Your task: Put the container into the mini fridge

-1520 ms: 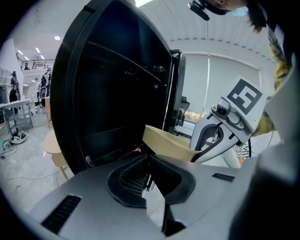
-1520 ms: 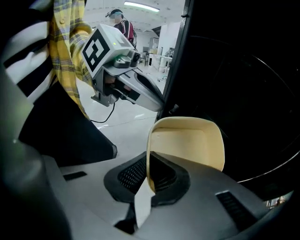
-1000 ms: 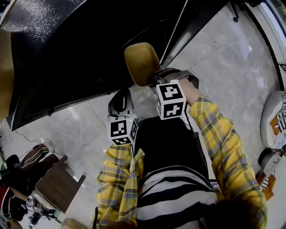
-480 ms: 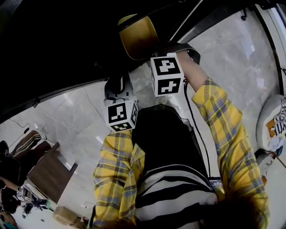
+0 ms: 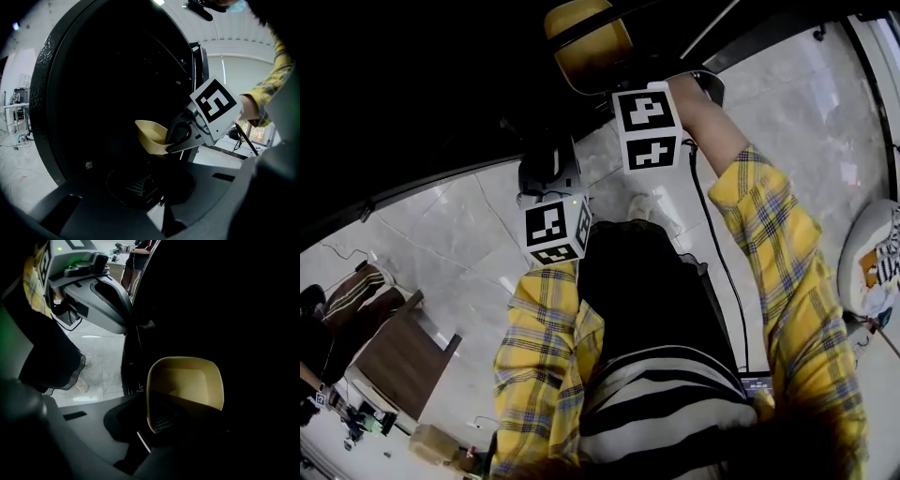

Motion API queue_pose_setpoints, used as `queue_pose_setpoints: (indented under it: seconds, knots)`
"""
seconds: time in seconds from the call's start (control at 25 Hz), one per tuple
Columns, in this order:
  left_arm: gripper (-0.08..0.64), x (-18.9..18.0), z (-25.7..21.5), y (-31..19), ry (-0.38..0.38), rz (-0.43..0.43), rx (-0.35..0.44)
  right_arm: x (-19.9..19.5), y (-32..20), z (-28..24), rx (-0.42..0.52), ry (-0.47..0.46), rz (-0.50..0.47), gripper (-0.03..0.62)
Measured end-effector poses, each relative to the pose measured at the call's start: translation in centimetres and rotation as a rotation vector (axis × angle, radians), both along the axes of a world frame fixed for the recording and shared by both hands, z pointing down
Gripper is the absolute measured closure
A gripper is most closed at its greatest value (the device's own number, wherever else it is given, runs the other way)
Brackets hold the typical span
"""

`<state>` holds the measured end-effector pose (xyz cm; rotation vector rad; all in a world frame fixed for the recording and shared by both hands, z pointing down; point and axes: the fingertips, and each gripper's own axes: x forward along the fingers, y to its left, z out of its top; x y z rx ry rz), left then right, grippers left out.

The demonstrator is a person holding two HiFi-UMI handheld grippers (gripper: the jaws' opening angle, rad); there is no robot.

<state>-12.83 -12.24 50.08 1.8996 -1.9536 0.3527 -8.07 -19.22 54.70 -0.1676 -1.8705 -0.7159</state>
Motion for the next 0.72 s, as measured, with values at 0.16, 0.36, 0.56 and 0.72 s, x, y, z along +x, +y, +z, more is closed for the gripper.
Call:
queue_pose_setpoints:
  seconds: [0.16,0.36,0.56,0.72]
  knots:
    - [0.531,0.0,-0.2,-0.2,0.004,0.003,0.001,0.0,-0.6,0.4,0.017,0.003,0.017,0.561]
    - [0.529,0.2,-0.2,0.1,0.022,0.022,0.0,-0.4,-1.7,0.6,0.08,-0.052,0.079,0.561]
    - [0.529,-0.1,-0.1,0.3,0.027,0.016,-0.002,-1.1,-2.3,0.2,0.118,-0.107,0.12,0.56]
    - [0.529,-0.2,-0.2,0.4,0.03,0.016,0.001,-1.2,-2.2,0.3,0.122,-0.113,0.137,0.56]
